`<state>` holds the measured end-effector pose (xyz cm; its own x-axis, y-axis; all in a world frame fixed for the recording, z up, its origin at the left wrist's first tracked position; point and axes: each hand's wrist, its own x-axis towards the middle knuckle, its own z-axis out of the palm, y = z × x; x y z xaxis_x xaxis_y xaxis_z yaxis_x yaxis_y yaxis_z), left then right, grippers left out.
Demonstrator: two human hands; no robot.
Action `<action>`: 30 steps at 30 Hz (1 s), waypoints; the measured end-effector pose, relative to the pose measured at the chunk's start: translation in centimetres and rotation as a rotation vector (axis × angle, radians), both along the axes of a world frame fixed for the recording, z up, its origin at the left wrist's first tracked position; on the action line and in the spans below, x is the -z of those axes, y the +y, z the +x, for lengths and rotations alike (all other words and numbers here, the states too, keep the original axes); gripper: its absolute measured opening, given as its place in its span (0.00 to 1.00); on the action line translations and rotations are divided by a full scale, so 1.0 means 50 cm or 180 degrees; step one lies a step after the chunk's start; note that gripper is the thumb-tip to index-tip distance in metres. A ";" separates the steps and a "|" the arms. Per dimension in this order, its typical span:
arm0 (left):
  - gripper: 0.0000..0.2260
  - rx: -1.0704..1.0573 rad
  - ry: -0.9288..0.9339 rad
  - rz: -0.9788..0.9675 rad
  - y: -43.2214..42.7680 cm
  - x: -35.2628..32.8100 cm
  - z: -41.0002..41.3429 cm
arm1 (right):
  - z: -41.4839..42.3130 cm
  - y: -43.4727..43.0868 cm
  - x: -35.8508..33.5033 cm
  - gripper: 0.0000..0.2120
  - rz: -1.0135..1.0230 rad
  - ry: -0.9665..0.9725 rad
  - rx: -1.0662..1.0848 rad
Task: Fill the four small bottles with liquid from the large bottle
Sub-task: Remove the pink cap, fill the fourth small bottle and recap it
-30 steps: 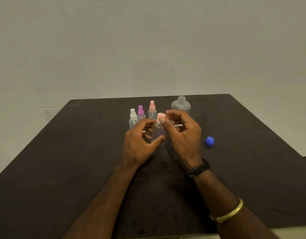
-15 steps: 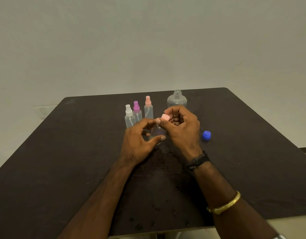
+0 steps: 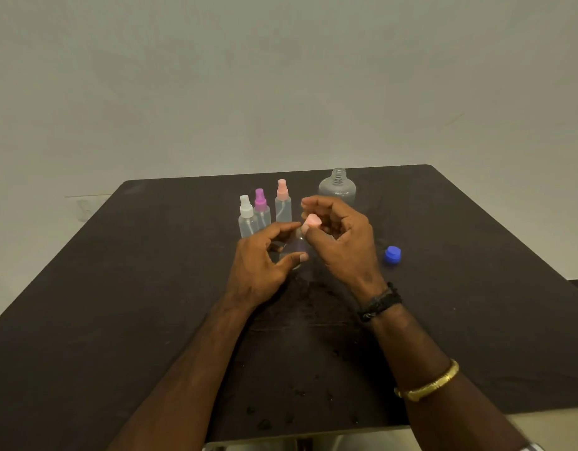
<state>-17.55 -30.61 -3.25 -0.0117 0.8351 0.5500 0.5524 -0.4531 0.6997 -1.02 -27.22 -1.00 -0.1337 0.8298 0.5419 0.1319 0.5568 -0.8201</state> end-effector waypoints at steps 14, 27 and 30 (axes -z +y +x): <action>0.24 -0.0165 0.0059 -0.0036 0.008 0.005 -0.010 | 0.000 -0.002 -0.002 0.16 0.0240 -0.0261 0.0460; 0.23 -0.0102 0.0084 -0.0053 0.007 0.005 -0.005 | 0.001 -0.002 0.006 0.20 0.0106 -0.0526 0.0491; 0.24 -0.0130 0.0087 -0.0103 0.008 0.005 -0.006 | 0.005 -0.001 0.003 0.19 0.0130 -0.0455 0.0396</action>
